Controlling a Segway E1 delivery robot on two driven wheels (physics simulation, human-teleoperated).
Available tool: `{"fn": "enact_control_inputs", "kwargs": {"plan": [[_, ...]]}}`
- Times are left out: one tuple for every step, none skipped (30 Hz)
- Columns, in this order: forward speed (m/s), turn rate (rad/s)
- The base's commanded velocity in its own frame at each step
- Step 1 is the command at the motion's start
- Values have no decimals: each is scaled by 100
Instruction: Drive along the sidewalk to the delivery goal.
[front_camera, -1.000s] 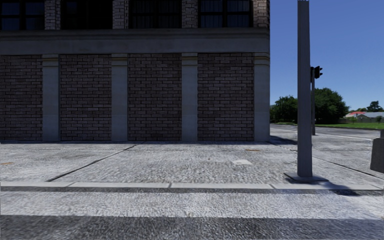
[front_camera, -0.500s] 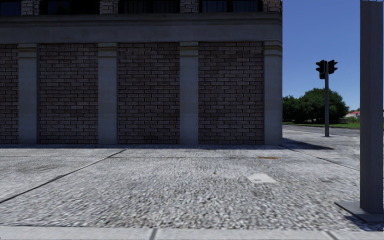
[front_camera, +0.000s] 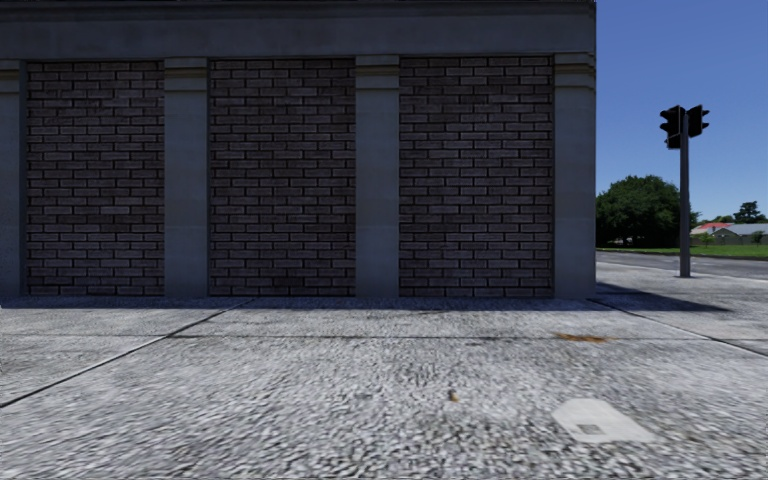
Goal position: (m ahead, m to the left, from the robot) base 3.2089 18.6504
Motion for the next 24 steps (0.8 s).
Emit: {"fn": "enact_control_inputs", "kwargs": {"plan": [[178,0],[178,0],[178,0],[178,0],[178,0],[178,0],[178,0],[178,0],[178,0],[178,0],[178,0],[178,0],[178,0],[178,0],[178,0],[178,0],[178,0],[178,0],[178,0],[178,0],[178,0],[178,0],[178,0],[178,0]]}}
